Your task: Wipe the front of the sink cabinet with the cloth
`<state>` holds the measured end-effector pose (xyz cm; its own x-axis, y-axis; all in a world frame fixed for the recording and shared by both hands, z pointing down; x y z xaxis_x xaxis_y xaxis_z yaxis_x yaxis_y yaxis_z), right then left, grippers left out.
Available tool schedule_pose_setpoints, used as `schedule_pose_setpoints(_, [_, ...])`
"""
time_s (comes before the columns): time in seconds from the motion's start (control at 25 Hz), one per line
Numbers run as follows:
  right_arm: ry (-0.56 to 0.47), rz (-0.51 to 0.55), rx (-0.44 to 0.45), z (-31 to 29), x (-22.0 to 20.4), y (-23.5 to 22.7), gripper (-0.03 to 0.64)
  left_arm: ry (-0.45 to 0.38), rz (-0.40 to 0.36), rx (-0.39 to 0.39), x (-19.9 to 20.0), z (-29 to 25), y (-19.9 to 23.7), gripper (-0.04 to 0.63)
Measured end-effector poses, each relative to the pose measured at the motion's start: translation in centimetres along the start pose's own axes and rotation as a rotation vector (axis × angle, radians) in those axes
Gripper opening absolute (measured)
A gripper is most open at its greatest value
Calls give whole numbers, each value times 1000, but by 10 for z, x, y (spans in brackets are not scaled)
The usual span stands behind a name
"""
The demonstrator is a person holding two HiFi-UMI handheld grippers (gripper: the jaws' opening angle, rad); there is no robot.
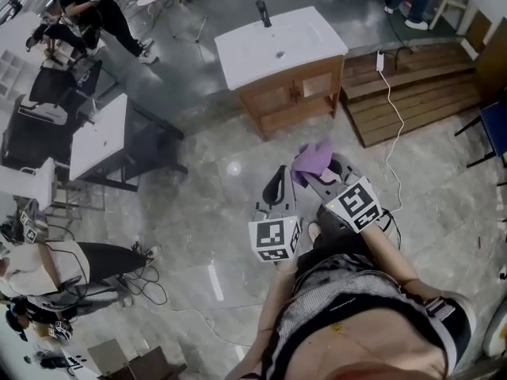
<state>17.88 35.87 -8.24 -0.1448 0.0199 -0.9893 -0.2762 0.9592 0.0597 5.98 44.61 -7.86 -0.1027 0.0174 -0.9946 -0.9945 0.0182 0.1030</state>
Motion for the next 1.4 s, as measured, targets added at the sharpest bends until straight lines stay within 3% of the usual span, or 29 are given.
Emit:
schedule_pose_setpoints(0.44, [23, -28, 33, -52, -5, -42, 164, 19, 60, 22, -9, -51, 37, 0])
schedule_pose_setpoints(0.88, [25, -42, 109, -118, 7, -108, 164, 14, 12, 72, 10, -128, 72, 0])
schedule_pose_setpoints(1.4, [16, -9, 165, -161, 10, -171, 164, 1, 14, 150, 6, -190, 87, 0])
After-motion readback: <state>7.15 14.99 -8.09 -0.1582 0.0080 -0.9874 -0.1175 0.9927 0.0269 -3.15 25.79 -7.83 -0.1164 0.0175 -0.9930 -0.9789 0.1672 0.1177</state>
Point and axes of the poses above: the fingertips, and each gripper's own axes: z backward along the fingers, y to its left, x out of its top, the point moved 9 cm from there along z, backward along the fingers, and after that the axes turned 10 degrees about -y, right-handed, at the moved point
